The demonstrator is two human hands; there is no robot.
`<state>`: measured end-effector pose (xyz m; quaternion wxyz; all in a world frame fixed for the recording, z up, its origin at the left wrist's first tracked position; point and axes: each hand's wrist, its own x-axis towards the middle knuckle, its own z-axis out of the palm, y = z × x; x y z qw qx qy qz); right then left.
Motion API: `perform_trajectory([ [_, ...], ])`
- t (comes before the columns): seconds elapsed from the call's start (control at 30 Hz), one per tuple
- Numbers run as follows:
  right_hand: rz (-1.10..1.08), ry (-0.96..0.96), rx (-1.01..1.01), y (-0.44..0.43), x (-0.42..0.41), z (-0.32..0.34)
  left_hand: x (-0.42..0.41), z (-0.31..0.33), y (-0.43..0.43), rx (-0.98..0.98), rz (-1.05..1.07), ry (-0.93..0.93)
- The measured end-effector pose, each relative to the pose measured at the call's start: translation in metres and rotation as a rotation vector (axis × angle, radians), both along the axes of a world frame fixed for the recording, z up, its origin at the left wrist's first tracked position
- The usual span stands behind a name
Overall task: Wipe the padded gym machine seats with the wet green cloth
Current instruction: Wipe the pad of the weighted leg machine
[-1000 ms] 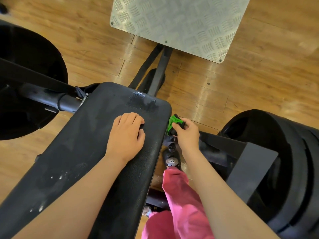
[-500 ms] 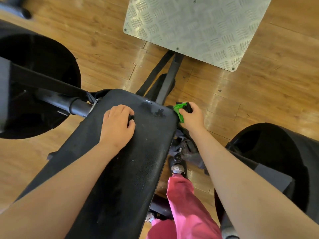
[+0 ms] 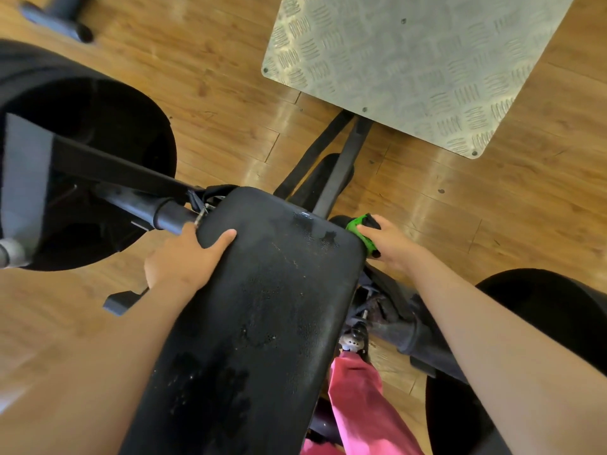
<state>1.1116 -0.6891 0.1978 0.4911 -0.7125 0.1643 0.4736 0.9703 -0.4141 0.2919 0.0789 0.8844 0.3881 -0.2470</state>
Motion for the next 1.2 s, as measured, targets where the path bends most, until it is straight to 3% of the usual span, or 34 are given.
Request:
perform_trajectory([
  [0.4, 0.467, -0.138, -0.029, 0.088, 0.031, 0.002, 0.002, -0.004, 0.002, 0.012, -0.019, 0.035],
  [0.77, 0.43, -0.015, -0.023, 0.041, 0.03, 0.014, -0.001, -0.012, 0.008, 0.01, -0.037, 0.017],
  [1.03, 0.655, -0.189, -0.012, 0.122, 0.046, 0.019, 0.001, -0.013, 0.007, 0.035, -0.05, 0.006],
  [1.2, 0.552, -0.182, 0.064, 0.164, 0.043, 0.02, 0.002, -0.011, 0.007, 0.059, -0.071, 0.012],
])
